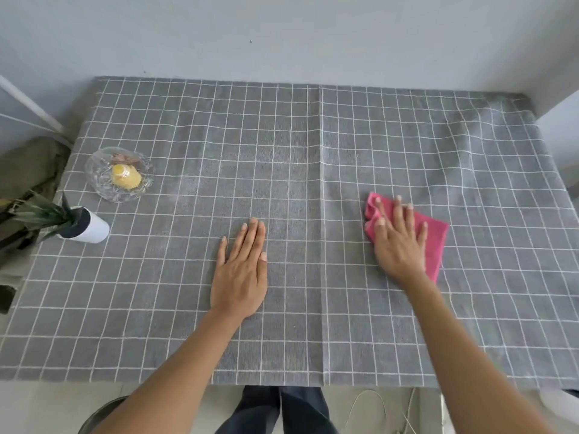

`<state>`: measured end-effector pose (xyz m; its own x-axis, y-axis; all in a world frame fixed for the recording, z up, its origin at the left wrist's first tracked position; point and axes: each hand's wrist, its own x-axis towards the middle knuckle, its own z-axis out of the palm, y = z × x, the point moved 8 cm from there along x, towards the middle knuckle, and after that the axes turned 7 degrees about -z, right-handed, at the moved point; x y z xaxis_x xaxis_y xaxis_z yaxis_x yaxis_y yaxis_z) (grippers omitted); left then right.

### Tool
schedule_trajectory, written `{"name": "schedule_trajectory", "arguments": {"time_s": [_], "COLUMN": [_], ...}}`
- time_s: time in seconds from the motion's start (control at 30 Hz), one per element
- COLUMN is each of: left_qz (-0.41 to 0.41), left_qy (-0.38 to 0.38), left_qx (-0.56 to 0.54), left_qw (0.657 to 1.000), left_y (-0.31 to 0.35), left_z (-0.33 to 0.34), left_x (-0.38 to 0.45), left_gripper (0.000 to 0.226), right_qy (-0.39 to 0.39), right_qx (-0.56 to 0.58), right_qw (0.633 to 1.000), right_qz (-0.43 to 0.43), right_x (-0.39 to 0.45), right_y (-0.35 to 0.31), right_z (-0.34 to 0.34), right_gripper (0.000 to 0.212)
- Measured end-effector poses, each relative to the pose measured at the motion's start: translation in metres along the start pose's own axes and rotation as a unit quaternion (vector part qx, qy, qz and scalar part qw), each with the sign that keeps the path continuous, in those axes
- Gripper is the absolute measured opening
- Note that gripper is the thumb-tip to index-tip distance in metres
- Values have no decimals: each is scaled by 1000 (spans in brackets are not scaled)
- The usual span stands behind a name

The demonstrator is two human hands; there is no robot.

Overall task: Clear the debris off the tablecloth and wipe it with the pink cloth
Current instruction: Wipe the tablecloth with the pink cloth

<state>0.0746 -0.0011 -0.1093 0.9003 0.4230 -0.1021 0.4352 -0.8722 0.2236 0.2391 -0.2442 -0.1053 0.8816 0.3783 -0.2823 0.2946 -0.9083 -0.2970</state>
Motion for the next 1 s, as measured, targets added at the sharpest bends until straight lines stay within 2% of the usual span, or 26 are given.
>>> {"name": "schedule_trajectory", "arguments": {"time_s": [0.23, 0.4, 0.57, 0.73, 0.9, 1.0], "left_qz": [0, 3, 6, 4, 5, 10], "left_qy": [4, 2, -4, -6, -25, -43], "left_qx": [-3, -4, -7, -6, -17, -50], "left_qw": [1000, 1000, 1000, 1000, 1000, 998], "left_y": [1, 0, -1, 0, 0, -5], "left_z": [-1, -1, 1, 1, 2, 2], "left_x": [0, -1, 0, 0, 3, 2], "left_gripper": [55, 55, 55, 55, 57, 58], "right_qy": [-39, -22, 0, 16, 9, -1], "right_qx": [10, 5, -34, -4, 20, 35], "right_qw": [990, 986, 994, 1000, 1000, 999], "right_qz": [-132, -163, -105, -13, 13, -17], "right_x": [-57, -60, -49, -45, -45, -51], "right_y": [-111, -101, -40, 17, 13, -9], "right_z": [45, 43, 27, 8, 9, 17], "right_gripper": [48, 49, 49, 48, 48, 46]}}
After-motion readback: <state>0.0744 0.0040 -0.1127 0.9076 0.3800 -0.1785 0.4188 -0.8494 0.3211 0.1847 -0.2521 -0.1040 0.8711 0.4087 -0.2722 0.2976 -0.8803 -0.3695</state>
